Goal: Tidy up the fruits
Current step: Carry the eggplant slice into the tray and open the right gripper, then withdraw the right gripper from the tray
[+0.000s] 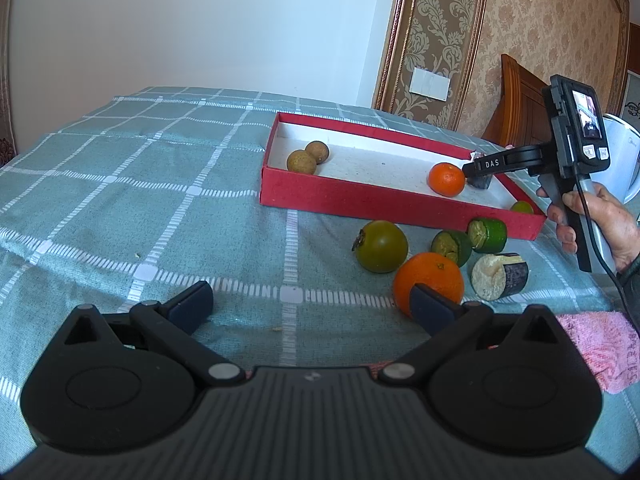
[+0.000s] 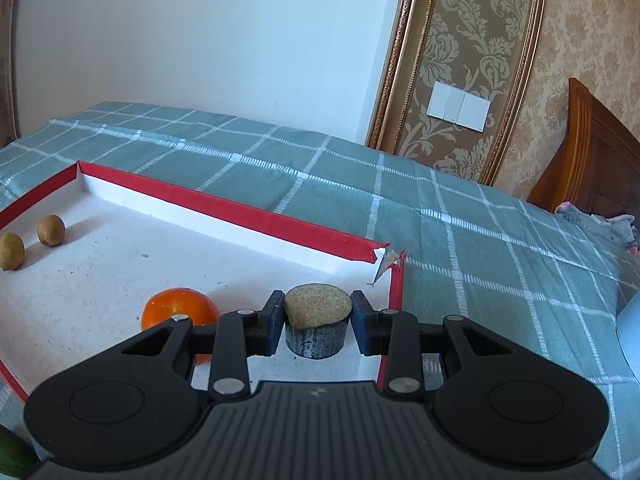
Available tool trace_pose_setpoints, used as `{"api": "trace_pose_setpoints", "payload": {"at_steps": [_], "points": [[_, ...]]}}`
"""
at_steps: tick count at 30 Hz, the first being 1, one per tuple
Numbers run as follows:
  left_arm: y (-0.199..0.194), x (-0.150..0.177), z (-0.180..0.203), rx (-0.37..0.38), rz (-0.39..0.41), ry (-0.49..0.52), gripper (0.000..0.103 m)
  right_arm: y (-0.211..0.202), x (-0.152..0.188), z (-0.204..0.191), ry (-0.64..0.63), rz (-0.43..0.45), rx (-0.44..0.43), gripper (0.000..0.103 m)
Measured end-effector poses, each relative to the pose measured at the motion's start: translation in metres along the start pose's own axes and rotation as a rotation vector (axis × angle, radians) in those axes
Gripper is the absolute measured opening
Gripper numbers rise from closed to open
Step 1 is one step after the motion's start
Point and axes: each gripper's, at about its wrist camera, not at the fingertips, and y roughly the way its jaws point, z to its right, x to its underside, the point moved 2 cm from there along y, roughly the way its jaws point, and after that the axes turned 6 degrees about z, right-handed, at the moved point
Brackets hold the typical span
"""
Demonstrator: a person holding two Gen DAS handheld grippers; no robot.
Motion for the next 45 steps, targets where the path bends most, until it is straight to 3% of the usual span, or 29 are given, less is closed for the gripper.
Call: {"api": "trace_pose_setpoints", "payload": {"at_steps": [3,5,9,11,13,29,33,39,45], "points": [[0.000,0.000,0.000,0.000,0.000,0.000,0.103,0.000,0.001,0.004,0.027,-0.005,-0.013,0.037],[0.000,0.000,0.000,0.000,0.000,0.000,0.103,-0.002,0.001,0.005,0.030,-0.008,-0.017,0.050],[0.000,0.000,0.000,0.000,0.000,0.000,0.103,-0.011,0.001,0.008,0.035,0.023,-0.011,0.056],[0.000,0.000,0.000,0.000,0.000,0.000,0.103,-0.017,0.002,0.012,0.054,0.034,-0.013,0.068],[0.000,0.000,0.000,0.000,0.000,0.000,0.103,-0.026,0.005,0.015,0.070,0.054,-0.007,0.072],[0.000,0.000,0.000,0.000,0.000,0.000,0.103,-0.086,0.042,0.031,0.156,0.086,-0.057,0.073],[0.000,0.000,0.000,0.000,0.000,0.000,0.103,-0.109,0.055,0.031,0.166,0.109,-0.079,0.082],[0.001,0.000,0.000,0.000,0.000,0.000,0.103,-0.131,0.073,0.022,0.125,0.120,-0.077,0.082],[0.001,0.000,0.000,-0.003,0.000,0.001,0.103,-0.137,0.094,0.011,0.069,0.076,-0.095,0.082]]}}
